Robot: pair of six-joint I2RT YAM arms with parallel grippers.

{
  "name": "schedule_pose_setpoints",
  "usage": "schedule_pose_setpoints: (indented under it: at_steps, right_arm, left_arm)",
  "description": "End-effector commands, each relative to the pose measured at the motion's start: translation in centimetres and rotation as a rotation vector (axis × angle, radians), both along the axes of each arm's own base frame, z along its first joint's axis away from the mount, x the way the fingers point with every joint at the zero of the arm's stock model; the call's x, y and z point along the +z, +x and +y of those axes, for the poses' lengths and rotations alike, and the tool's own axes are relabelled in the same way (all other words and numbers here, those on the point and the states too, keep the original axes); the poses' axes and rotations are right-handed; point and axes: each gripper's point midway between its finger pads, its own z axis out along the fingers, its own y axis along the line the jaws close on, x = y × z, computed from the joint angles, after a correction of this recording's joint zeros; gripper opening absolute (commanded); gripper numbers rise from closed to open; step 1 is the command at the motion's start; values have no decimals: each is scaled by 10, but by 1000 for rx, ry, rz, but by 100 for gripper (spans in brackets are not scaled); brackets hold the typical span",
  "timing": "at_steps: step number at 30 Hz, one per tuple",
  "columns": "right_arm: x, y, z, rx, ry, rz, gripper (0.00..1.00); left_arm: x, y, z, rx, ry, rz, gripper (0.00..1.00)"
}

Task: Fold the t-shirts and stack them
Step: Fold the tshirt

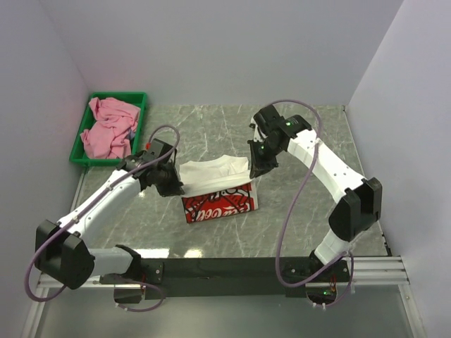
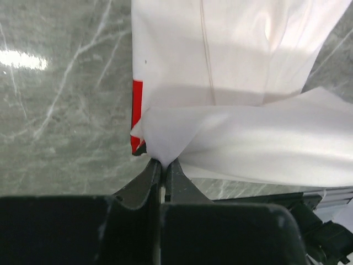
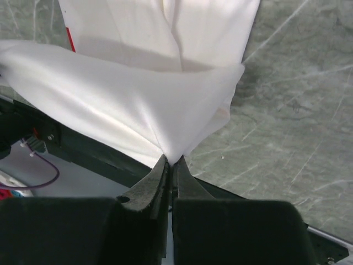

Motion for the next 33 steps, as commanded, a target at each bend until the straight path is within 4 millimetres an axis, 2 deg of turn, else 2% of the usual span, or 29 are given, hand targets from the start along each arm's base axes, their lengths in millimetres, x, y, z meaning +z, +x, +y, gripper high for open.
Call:
schedule_pose_setpoints:
  at_steps: [1,13,16,25,26,33]
  right_arm:
    - [6,19,-8,2,-29,-48,0]
    - [-10,68,4,-28,1,-60,0]
    - [-20,80,9,-28,4,-55,0]
    - [-66,117,11,-66,24,-30,0]
    - [-72,119,11,-70,24,-23,0]
    - [-94,130,7,-109,47,-7,0]
  left_arm:
    - [-3,18,16,10,64,-26,1]
    - [-20,55,25,70,56,-36,1]
    - [-27,67,28,88,57,-44,1]
    - [-58,102,29,103,67,-46,1]
    - [-63,107,34,119,92,-47,1]
    - [-67,129,32,118,92,-101,1]
